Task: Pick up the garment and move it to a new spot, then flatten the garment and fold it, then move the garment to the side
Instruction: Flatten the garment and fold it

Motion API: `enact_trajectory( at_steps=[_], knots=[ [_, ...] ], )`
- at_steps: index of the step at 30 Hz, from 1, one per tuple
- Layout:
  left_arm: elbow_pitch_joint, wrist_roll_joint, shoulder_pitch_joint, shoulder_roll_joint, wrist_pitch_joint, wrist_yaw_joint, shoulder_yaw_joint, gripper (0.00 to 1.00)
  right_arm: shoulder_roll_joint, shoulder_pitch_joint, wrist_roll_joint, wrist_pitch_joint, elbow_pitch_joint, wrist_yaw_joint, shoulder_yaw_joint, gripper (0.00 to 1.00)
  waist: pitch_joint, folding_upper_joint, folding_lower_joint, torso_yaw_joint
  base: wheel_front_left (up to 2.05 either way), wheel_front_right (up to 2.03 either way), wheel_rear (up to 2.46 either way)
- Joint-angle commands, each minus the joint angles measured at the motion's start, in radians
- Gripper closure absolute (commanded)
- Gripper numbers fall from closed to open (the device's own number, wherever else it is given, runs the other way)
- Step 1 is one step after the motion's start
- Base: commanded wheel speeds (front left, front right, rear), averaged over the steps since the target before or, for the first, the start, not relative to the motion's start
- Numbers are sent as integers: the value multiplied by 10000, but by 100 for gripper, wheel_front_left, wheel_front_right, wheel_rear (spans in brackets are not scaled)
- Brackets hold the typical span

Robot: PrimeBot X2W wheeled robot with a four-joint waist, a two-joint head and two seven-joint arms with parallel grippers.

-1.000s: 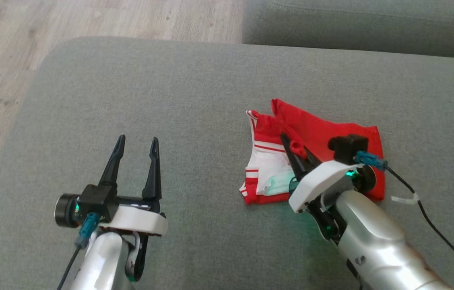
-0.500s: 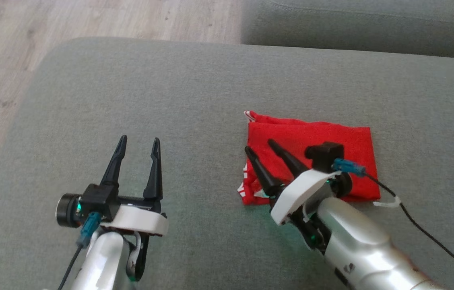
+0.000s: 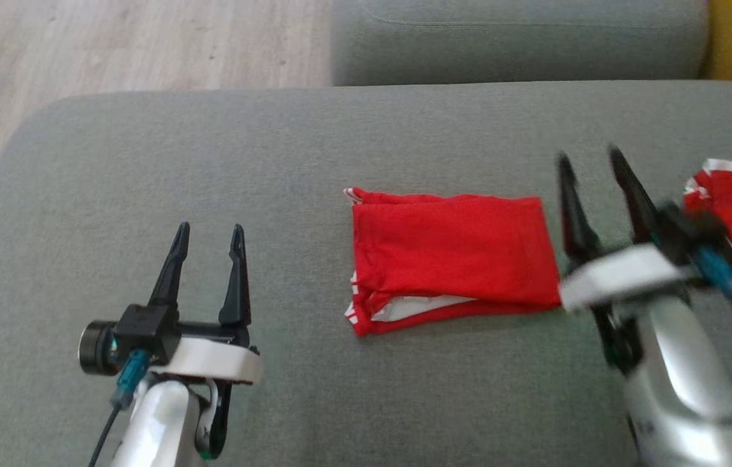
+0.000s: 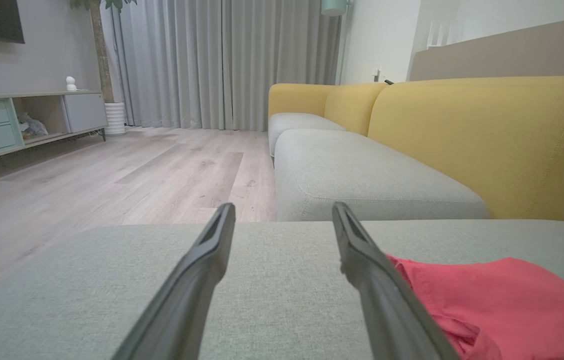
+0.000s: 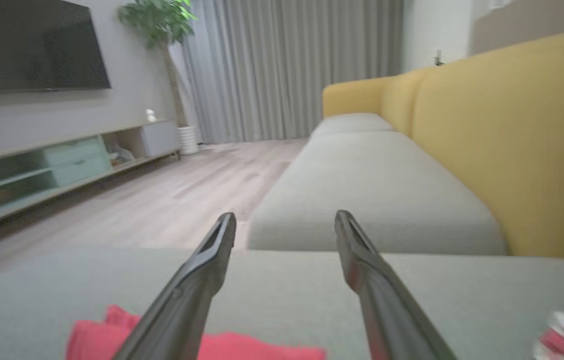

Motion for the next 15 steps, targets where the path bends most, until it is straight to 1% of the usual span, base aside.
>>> enact_trajectory(
  at_steps=[1, 2, 4, 6, 11, 15],
  knots=[
    [-387, 71, -151, 36, -80, 78, 368, 0, 145, 305, -259, -60, -619, -7, -148, 0, -28, -1, 0, -157, 0, 0, 0],
    [-428, 72, -88, 35, -80, 86, 419, 0, 145, 921, -689, -61, -1190, -7, -662, 0, -18, -1, 0, -288, 0, 0, 0],
    [-474, 76, -31, 35, -80, 95, 473, 0, 145, 1499, -976, -61, -1645, -7, -987, 0, -8, -1, 0, -407, 0, 0, 0],
    [-528, 83, 29, 34, -80, 99, 538, 0, 145, 1989, -1018, -61, -1988, -7, -1225, 0, 9, -1, 0, -507, 0, 0, 0],
    [-682, 67, 221, 33, -80, 116, 724, 0, 145, 2881, -1011, -62, -2641, -7, -1288, 0, 51, -1, 0, -720, 0, 0, 0],
    [-764, 23, 409, 33, -80, 137, 791, 0, 145, 3261, -946, -62, -2855, -7, -1218, 0, 68, -1, 0, -802, 0, 0, 0]
  ],
)
